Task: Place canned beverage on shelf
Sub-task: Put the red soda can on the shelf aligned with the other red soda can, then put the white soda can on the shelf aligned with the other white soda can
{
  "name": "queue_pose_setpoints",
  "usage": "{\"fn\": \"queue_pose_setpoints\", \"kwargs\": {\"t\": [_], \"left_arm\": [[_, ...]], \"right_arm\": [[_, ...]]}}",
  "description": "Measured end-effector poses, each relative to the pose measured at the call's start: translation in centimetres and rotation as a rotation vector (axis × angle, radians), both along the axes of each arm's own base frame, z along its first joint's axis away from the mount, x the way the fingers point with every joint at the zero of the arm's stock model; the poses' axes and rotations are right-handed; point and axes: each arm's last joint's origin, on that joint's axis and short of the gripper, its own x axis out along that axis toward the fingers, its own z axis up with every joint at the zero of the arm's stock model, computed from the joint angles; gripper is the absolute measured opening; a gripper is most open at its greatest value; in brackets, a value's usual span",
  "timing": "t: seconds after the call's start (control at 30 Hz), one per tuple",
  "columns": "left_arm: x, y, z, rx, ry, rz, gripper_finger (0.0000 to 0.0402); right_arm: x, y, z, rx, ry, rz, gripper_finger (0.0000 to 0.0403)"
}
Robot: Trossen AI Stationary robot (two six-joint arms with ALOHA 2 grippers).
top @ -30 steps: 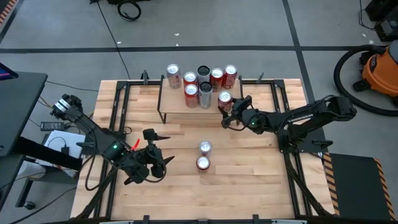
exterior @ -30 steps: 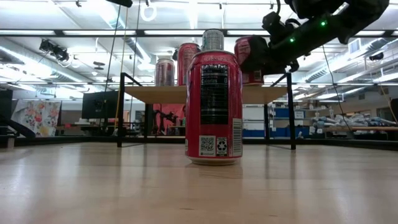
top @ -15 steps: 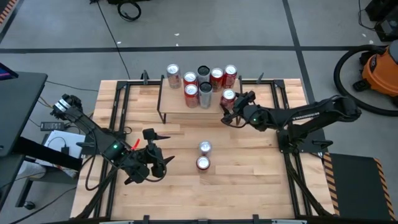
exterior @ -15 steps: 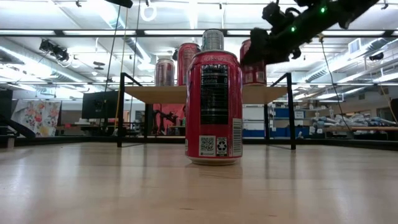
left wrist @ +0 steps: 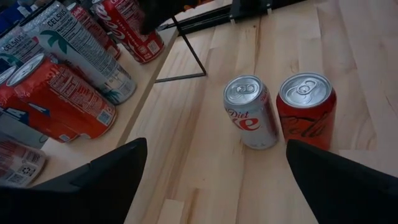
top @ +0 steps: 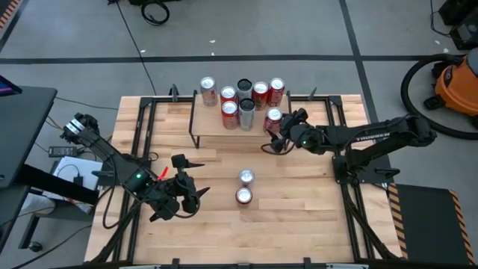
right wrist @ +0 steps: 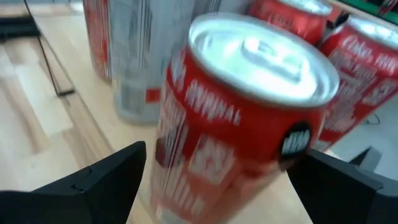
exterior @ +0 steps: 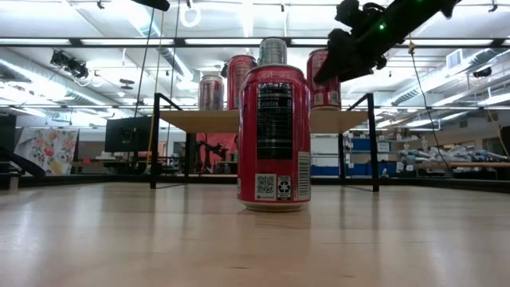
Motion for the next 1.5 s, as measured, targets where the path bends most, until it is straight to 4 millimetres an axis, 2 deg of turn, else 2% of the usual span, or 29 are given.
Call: {"fn": "queue_pose_setpoints", "kwargs": {"t": [0.33,1.03,1.5], "left_arm": [[0.0,0.0,0.0,-0.007,-0.003,0.003,0.0396],[0.0,0.0,0.0,-0.009,-0.004,0.005,0.0396],[0.0,0.0,0.0,-0.009,-0.004,0.005,0.0396]], "right_arm": [[-0.5,0.2,-0.5,-0.017,0.044,-0.081,0.0384],[-1.0,-2.2,-0.5,-0.040,0.046,-0.231,0.0368],[-1.1,-2.6,-0.4,-0.039,0.028,-0.261,0.0368]]}}
